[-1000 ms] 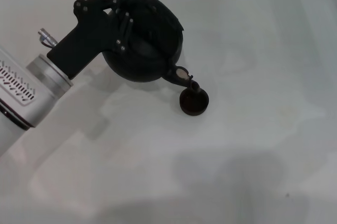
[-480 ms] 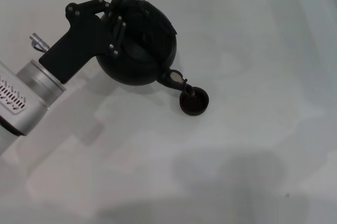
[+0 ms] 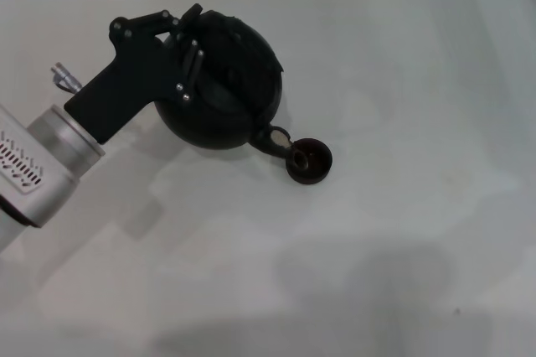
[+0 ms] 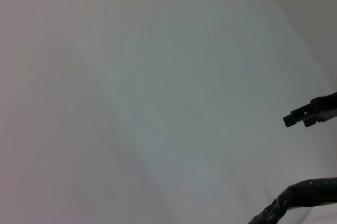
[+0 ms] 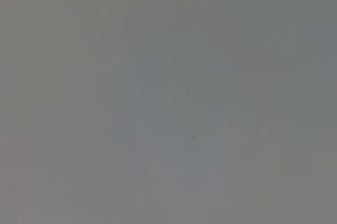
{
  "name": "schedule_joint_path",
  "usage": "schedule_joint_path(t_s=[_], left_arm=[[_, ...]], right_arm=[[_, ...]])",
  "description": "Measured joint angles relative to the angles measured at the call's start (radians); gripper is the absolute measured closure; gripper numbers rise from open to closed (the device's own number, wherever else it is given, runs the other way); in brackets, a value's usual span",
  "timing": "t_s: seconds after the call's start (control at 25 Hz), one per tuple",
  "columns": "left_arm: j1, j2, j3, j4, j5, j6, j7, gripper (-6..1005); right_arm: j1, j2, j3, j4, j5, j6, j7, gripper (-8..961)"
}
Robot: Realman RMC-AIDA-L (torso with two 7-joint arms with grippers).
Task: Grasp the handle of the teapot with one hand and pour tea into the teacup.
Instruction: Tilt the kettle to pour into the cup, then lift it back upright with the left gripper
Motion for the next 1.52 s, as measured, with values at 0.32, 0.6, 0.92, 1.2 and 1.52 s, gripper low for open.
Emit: schedule_joint_path(t_s=[0.32, 0.6, 0.92, 1.2, 1.52], left_arm=[[0.023, 0.000, -0.008, -0.003, -0.005, 0.001, 0.052, 896], [0.017, -0.004, -0.021, -0.001, -0.010, 0.002, 0.076, 895], [0.006, -0.005, -0.033, 0.004, -0.009, -0.006, 0.132, 895], [0.001, -0.005, -0.034, -0.002, -0.008, -0.010, 0.177, 897], [-0.008, -0.003, -0.035, -0.003, -0.011, -0.026, 0.180, 900]], right_arm=[[-0.003, 0.001, -0.007, 0.005, -0.003, 0.000, -0.004, 120], [-0.003, 0.000, -0.007, 0.014, -0.007, 0.000, -0.004, 121], [-0.003, 0.001, -0.007, 0.018, -0.008, 0.000, -0.002, 121], [-0.001, 0.002, -0.007, 0.028, -0.006, 0.005, -0.001, 121], [0.001, 0.004, -0.007, 0.043, -0.003, 0.013, -0.001, 121]])
